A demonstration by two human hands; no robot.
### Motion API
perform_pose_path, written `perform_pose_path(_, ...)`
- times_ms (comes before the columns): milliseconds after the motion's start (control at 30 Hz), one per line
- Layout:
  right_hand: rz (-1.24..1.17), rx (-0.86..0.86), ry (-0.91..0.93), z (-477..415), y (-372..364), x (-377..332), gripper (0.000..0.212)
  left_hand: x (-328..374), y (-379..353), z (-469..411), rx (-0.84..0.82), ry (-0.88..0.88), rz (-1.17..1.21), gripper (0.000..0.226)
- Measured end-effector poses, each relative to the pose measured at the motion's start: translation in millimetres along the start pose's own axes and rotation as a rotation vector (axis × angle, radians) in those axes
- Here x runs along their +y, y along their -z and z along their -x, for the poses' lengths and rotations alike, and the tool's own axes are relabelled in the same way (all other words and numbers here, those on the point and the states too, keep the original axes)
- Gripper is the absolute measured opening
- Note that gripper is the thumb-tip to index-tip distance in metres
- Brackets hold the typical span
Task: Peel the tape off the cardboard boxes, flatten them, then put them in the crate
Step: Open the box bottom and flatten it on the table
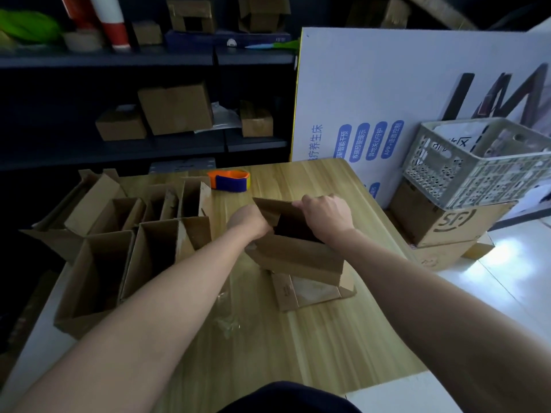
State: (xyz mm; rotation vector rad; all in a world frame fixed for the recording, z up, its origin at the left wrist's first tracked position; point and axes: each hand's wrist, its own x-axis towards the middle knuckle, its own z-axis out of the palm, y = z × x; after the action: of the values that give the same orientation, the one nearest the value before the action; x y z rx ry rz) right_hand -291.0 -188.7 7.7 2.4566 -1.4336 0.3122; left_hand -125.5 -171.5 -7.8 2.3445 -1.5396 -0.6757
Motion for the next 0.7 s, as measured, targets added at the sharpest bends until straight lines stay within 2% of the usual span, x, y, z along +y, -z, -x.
perform_pose_path(67,-0.005,-0.021,0.024,-2.4,3.0,-1.3,0.027,-4.8,-3.3,1.3,0.051,-0.025,0.014,0.024)
perform_pose_path(167,-0.018,0.002,0.016,-7.7,5.5,-1.3,0.027,-11.4,-5.7,3.9,0.141,-0.066,0.153,0.017)
perform_pose_path(233,-0.071,0.065,-0.065,-11.6,5.4,-1.7,0.038,-16.0,-5.3,3.5,0.197,-0.099,0.299,0.016)
perform_pose_path(333,-0.141,0.087,-0.264,-13.0,-1.2,-2.5,0.06,-23.2,-3.0,-0.2,0.317,-0.044,0.536,0.029)
perform_pose_path(433,-0.494,0.001,-0.6,-6.5,-11.0,1.3,0.1,-32.5,-2.7,-1.1,0.391,-0.027,0.672,0.034)
perform_pose_path(500,-0.78,-0.004,-0.731,-2.3,-20.2,5.6,0.111,-38.8,-1.9,-1.8,0.394,-0.037,0.755,0.032)
perform_pose_path(600,-0.957,-0.091,-0.807,-3.4,-28.6,9.1,0.105,-48.9,0.9,-2.7,0.389,-0.057,0.817,0.027)
perform_pose_path(700,-1.031,-0.118,-0.822,-13.0,-30.7,5.9,0.086,-52.9,4.6,-3.4,0.389,-0.06,0.892,0.027)
